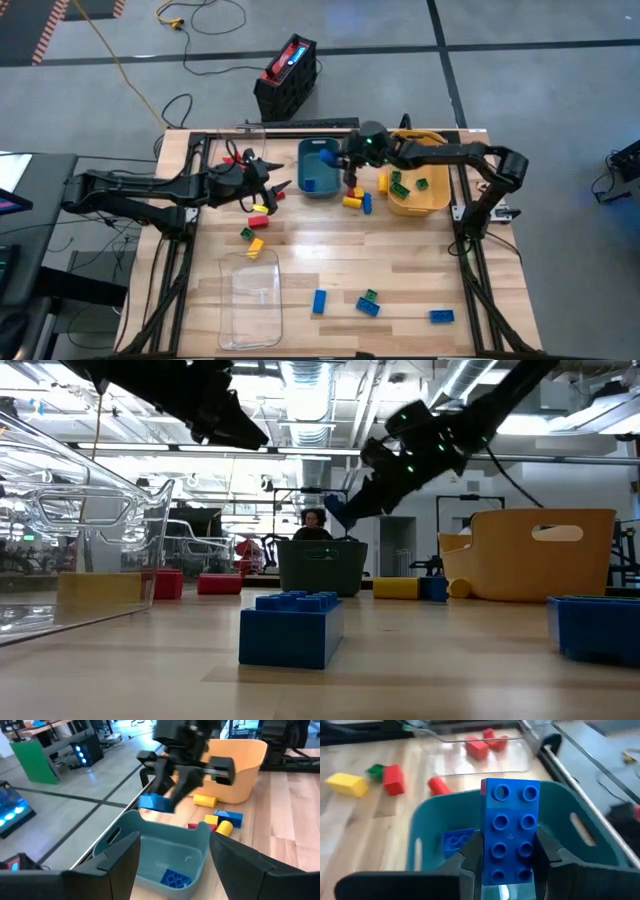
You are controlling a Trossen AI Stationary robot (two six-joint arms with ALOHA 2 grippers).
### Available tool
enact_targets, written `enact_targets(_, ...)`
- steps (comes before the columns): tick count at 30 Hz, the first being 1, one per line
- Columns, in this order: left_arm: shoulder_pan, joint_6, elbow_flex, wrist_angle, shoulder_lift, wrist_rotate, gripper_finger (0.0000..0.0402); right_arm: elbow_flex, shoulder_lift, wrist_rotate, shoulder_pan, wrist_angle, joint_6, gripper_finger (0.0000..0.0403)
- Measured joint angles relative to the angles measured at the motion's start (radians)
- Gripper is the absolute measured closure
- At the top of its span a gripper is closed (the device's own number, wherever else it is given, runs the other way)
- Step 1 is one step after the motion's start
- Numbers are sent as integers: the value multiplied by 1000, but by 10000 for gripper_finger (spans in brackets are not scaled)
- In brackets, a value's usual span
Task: Sort blocks
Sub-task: Put the blue game piece into the blue bin, then put the yellow block into the bottom transparent bin
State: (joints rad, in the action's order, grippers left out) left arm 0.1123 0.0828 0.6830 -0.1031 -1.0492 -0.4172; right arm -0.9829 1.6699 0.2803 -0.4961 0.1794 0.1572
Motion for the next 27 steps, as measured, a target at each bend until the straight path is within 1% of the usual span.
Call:
enact_targets(3, 2, 23, 0, -17, 0, 1, 169, -131, 33, -51, 18, -173, 28, 301)
enact_targets(6, 7, 41, 0, -12, 0, 1, 169, -235, 96, -57, 24, -323, 31, 301)
enact_targets(11, 13, 32, 0, 29, 0, 3, 169, -362, 238, -58, 22, -471, 47, 300)
enact_targets(13, 13, 32, 0, 44, 0, 18, 169, -412, 291, -58, 22, -551, 54, 300)
enact_targets(17, 13, 31, 0, 63, 0, 23, 169, -520, 362, -57, 23, -661, 53, 295)
enact_targets(20, 13, 31, 0, 73, 0, 23, 169, -565, 399, -56, 28, -716, 54, 272)
enact_targets(25, 13, 38, 0, 91, 0, 23, 169, -605, 405, -56, 29, -795, 53, 197)
enact_targets(27, 13, 39, 0, 89, 0, 23, 169, -614, 391, -58, 30, -827, 52, 173)
